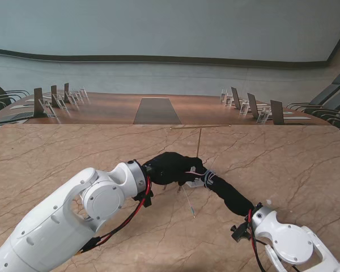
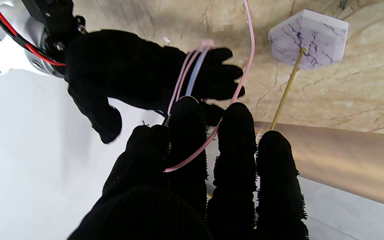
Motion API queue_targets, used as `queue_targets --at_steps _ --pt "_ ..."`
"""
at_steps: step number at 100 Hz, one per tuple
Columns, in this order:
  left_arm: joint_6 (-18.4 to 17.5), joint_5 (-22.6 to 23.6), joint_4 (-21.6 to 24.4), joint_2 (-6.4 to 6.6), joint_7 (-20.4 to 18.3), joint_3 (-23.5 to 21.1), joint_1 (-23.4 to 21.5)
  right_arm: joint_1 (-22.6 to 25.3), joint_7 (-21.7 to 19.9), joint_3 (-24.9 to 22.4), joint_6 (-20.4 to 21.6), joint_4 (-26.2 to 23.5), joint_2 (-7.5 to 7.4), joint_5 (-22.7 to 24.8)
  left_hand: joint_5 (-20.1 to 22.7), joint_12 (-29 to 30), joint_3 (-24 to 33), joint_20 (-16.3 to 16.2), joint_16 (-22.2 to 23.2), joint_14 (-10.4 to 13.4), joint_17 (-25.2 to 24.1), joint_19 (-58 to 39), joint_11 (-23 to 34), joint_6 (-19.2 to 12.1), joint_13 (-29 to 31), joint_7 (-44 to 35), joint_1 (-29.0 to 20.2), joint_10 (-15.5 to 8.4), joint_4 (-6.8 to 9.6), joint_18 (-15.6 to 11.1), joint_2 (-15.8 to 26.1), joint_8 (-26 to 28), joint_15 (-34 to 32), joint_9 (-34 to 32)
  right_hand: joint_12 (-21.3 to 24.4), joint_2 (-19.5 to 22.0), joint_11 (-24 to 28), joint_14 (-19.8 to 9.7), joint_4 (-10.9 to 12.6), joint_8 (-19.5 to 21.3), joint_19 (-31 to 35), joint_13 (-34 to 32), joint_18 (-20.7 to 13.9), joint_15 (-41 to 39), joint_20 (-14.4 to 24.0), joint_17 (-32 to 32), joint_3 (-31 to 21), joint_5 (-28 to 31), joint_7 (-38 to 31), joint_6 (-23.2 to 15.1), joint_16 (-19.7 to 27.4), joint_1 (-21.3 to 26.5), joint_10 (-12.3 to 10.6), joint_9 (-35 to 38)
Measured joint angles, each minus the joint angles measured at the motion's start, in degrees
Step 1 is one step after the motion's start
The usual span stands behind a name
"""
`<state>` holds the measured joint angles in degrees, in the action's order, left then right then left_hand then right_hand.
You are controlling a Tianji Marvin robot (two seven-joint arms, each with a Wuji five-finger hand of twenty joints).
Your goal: Take the wired earphone off the rack, coil the cable and place them on the table
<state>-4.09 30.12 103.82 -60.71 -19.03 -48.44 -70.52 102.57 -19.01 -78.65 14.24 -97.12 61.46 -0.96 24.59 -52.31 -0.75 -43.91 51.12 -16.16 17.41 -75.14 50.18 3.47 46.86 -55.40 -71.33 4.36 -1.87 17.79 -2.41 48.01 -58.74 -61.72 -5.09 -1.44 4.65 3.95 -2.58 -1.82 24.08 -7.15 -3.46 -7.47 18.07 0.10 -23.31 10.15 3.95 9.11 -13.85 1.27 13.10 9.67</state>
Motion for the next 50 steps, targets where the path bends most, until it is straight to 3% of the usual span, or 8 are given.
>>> queue_targets --at_steps 50 --pt "1.8 -1.1 1.1 0.20 0.2 0.8 -3.0 -2.9 1.0 -0.7 4.5 0.5 0.34 -1.4 -1.0 0.0 -0.3 0.0 0.0 0.0 -0.6 0.0 0.0 2.3 0.0 1.4 0.0 0.0 0.00 0.0 0.0 -0.1 0.0 0.0 0.1 0.0 -0.6 -0.9 0.0 -0.2 -1.4 0.0 -1.0 0.6 1.4 0.0 0.0 0.9 0.0 0.0 0.0 0.0 -0.7 0.0"
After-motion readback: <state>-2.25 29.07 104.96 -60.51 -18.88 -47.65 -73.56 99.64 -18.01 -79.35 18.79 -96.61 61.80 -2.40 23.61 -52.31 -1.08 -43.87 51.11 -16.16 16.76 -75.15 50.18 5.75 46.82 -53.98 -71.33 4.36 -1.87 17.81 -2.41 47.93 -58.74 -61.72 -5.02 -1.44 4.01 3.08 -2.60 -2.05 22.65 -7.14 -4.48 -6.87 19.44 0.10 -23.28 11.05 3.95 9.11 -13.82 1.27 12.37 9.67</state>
